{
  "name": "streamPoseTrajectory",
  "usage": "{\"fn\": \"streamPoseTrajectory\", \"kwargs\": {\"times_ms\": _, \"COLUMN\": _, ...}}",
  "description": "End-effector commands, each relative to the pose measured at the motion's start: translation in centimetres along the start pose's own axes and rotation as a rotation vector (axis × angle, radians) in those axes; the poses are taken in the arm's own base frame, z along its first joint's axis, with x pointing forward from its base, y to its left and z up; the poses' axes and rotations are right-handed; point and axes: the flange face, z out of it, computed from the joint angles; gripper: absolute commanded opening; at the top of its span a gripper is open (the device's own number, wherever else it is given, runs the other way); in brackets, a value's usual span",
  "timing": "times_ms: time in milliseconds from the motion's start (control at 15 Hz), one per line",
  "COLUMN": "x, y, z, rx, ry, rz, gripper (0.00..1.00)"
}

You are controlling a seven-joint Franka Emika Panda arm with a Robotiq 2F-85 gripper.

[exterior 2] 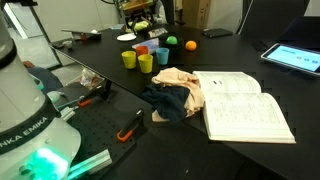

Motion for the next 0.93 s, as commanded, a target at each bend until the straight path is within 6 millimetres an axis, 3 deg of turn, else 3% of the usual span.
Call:
{"fn": "streamPoseTrajectory", "kwargs": {"times_ms": 0, "x": -1.8, "y": -0.6, "z": -4.2, "rx": 0.002, "ry": -0.011, "rz": 0.040, "gripper": 1.00}}
{"fn": "streamPoseTrajectory", "kwargs": {"times_ms": 267, "x": -3.8, "y": -1.4, "z": -6.7, "rx": 0.024, "ry": -0.011, "rz": 0.097, "gripper": 1.00}}
{"fn": "streamPoseTrajectory", "kwargs": {"times_ms": 333, "x": -2.3, "y": -0.7, "z": -4.8, "rx": 0.016, "ry": -0.010, "rz": 0.061, "gripper": 1.00}}
{"fn": "streamPoseTrajectory", "kwargs": {"times_ms": 867, "x": -2.7, "y": -1.0, "z": -4.3, "rx": 0.025, "ry": -0.022, "rz": 0.063, "gripper": 1.00}}
